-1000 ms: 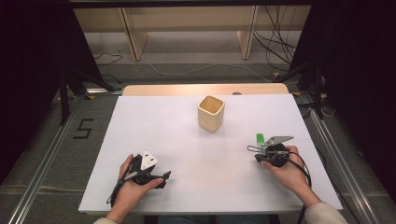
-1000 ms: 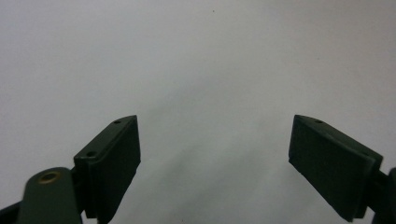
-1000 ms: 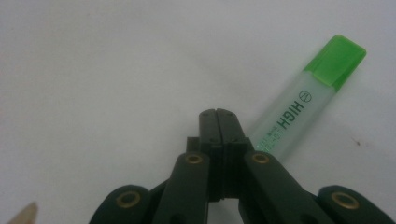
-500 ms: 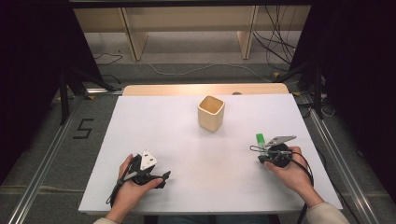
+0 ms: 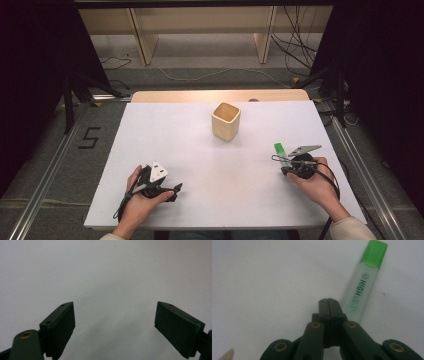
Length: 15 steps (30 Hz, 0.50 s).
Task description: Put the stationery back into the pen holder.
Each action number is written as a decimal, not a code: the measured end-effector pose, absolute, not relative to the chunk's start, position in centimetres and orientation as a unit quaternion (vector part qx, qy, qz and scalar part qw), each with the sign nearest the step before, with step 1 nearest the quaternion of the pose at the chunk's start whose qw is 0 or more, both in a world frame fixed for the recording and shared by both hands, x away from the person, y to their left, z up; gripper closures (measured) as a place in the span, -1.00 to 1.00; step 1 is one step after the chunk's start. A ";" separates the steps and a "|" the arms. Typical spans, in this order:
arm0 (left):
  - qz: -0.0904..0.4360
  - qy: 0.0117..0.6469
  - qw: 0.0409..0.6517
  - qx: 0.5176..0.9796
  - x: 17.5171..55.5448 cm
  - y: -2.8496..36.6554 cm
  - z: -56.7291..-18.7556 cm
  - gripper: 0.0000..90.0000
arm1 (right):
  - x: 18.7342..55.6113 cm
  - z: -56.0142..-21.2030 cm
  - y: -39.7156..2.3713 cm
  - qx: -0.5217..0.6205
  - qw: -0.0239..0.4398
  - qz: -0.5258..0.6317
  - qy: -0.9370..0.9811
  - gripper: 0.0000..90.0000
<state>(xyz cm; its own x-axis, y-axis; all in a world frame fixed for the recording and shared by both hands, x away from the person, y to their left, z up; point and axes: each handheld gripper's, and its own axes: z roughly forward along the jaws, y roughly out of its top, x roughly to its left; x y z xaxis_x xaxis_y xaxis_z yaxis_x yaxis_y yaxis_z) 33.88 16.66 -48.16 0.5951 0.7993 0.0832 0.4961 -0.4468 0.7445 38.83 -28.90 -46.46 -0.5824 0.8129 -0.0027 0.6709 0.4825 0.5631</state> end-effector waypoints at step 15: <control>0.217 0.394 0.349 0.822 33.9 16.7 -48.1 -0.63 | 39.1 -46.3 -29.9 0.453 0.147 0.243 0.845 1.00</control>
